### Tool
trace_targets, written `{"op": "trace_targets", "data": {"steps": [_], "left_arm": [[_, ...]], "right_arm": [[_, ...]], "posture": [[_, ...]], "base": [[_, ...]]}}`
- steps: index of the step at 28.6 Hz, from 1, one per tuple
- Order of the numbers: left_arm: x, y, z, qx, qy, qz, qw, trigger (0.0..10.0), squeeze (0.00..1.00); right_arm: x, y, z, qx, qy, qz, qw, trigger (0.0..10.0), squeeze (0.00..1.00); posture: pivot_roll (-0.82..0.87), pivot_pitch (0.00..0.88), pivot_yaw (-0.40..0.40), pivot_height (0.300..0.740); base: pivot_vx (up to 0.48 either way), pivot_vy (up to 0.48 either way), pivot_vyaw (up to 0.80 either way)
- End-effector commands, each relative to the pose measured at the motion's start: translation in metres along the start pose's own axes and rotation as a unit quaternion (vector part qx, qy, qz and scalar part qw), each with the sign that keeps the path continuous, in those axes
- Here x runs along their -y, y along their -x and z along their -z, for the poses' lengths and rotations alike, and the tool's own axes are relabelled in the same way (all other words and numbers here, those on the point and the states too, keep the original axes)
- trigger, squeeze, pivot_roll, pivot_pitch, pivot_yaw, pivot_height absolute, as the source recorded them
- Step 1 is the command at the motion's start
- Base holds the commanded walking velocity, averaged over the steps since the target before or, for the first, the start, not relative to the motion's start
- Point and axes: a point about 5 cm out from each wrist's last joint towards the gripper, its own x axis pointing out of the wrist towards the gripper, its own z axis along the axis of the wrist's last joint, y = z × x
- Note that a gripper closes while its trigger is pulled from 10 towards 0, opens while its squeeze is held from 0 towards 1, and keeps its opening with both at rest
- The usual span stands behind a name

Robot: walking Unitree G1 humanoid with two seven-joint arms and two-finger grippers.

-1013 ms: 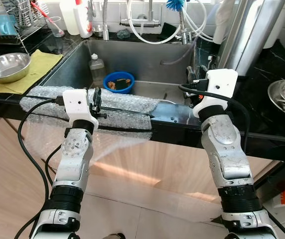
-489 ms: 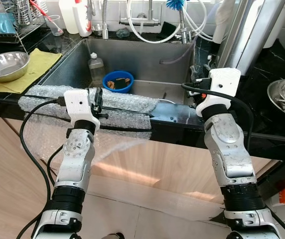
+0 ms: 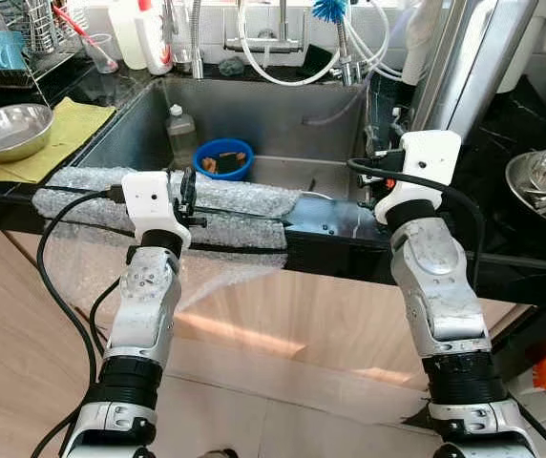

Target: Kitchen organization

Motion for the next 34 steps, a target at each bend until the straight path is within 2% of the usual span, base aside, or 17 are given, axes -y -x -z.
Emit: {"op": "trace_targets", "data": {"steps": [1,9,13,34], "left_arm": [[-0.0047,-0.0037,-0.0047,0.008,-0.005,-0.007,1.0,10.0,0.0],[-0.0094,-0.0067,-0.0074,0.01,-0.009,-0.013,1.0,10.0,0.0],[-0.0095,-0.0074,-0.0078,0.01,-0.009,-0.013,1.0,10.0,0.0],[-0.0083,-0.0115,-0.0102,0.012,-0.009,-0.007,1.0,10.0,0.0]], "right_arm": [[-0.0024,-0.0035,-0.0083,0.012,-0.002,-0.002,1.0,10.0,0.0],[-0.0018,-0.0074,-0.009,0.007,-0.008,0.006,1.0,10.0,0.0],[-0.0021,-0.0069,-0.009,0.008,-0.006,0.005,1.0,10.0,0.0],[-0.0032,-0.0057,-0.0086,0.008,0.001,0.012,1.0,10.0,0.0]], "posture": [[-0.04,0.07,0.038,0.74],[-0.04,0.101,0.043,0.74],[-0.04,0.107,0.047,0.74],[-0.04,0.107,0.06,0.74]], "base": [[0.0,0.0,0.0],[0.0,0.0,-0.06],[0.246,0.0,-0.56],[0.306,0.0,0.0]]}}
